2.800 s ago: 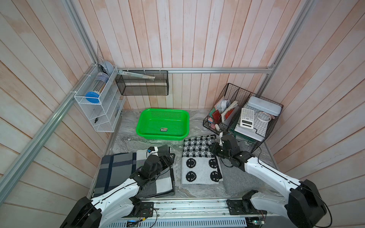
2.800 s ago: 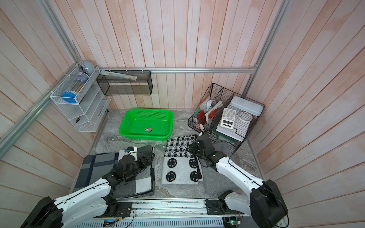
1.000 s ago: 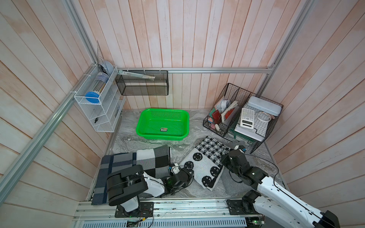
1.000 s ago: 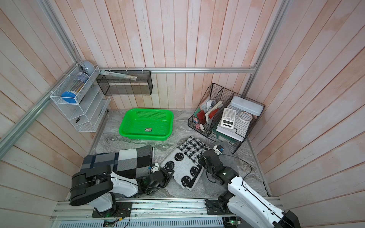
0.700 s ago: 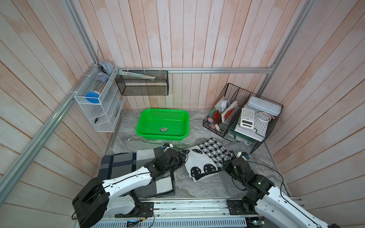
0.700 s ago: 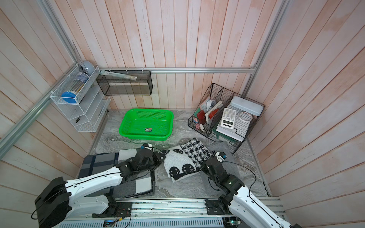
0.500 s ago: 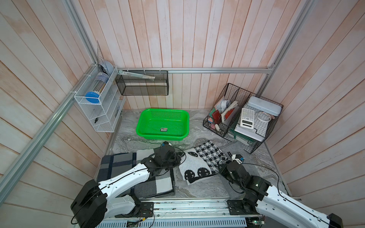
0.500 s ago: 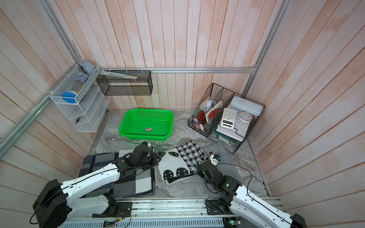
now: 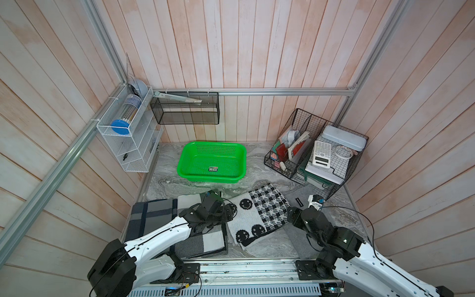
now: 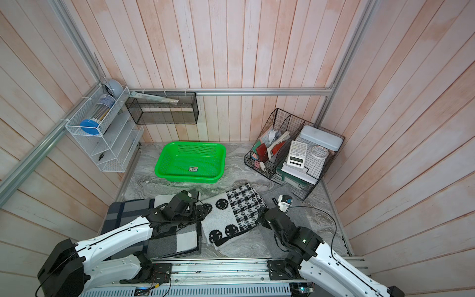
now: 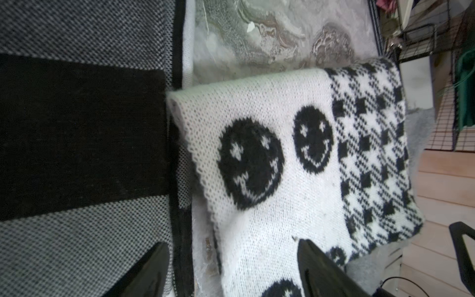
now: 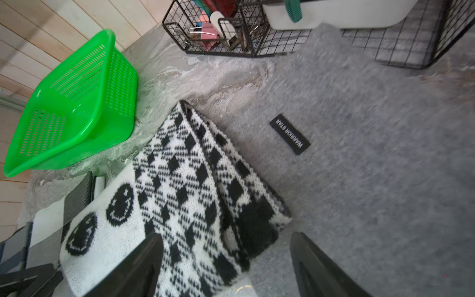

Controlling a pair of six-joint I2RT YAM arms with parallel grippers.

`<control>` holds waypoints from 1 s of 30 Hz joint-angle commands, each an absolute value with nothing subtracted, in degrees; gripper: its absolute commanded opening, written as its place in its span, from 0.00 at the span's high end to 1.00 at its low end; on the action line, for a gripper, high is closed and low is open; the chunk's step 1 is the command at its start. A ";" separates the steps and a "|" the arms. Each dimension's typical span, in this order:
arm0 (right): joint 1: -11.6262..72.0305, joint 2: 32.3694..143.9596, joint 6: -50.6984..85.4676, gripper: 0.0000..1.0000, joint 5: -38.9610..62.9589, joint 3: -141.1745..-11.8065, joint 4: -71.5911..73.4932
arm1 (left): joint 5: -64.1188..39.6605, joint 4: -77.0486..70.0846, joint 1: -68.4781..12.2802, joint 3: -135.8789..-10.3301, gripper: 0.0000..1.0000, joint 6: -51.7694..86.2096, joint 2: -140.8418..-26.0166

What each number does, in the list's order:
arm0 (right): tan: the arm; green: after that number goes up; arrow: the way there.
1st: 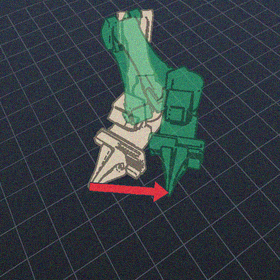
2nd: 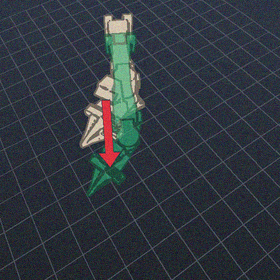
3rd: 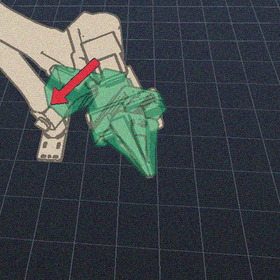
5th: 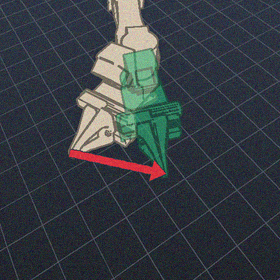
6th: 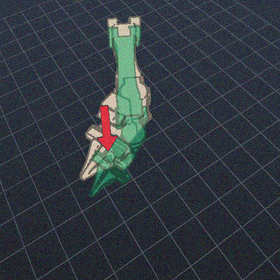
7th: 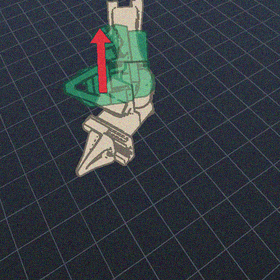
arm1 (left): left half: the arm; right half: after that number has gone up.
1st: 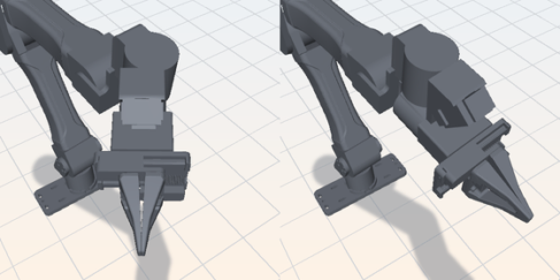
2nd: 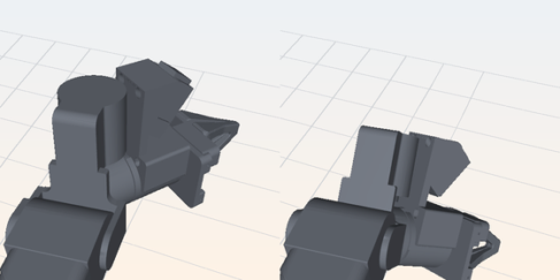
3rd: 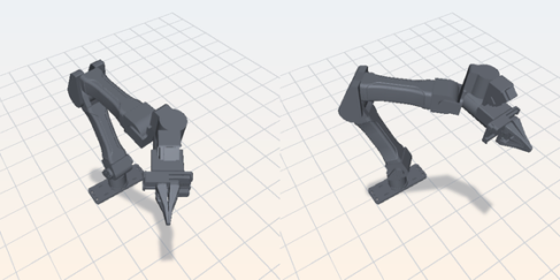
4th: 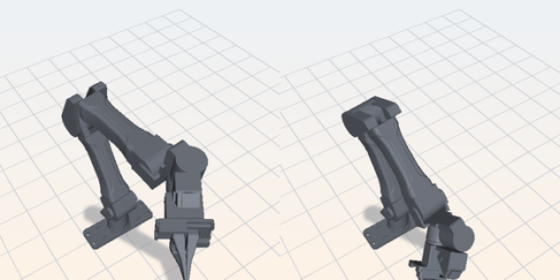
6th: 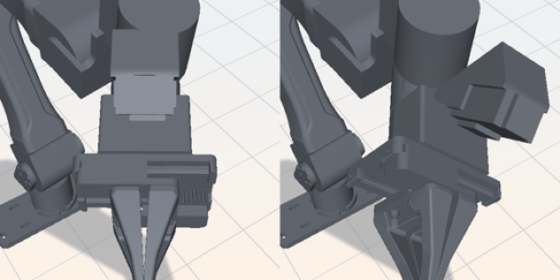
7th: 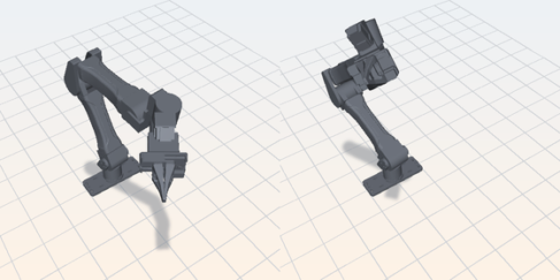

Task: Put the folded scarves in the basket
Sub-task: Pick up the scarf at the center of the board.

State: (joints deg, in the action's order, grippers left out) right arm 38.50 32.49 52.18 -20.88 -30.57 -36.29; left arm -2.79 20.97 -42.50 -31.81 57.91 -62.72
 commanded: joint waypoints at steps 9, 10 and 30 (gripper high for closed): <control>7.66 53.74 34.80 0.16 24.50 -32.60 -20.97 | 7.89 7.02 -51.94 -24.18 0.12 77.36 -60.64; 7.65 55.51 34.66 0.15 24.87 -33.30 -20.75 | 8.37 5.00 -52.53 -23.40 0.12 78.66 -61.42; 8.83 67.90 32.87 0.13 26.99 -34.89 -17.39 | 10.92 -6.58 -53.92 -23.84 0.12 83.32 -75.87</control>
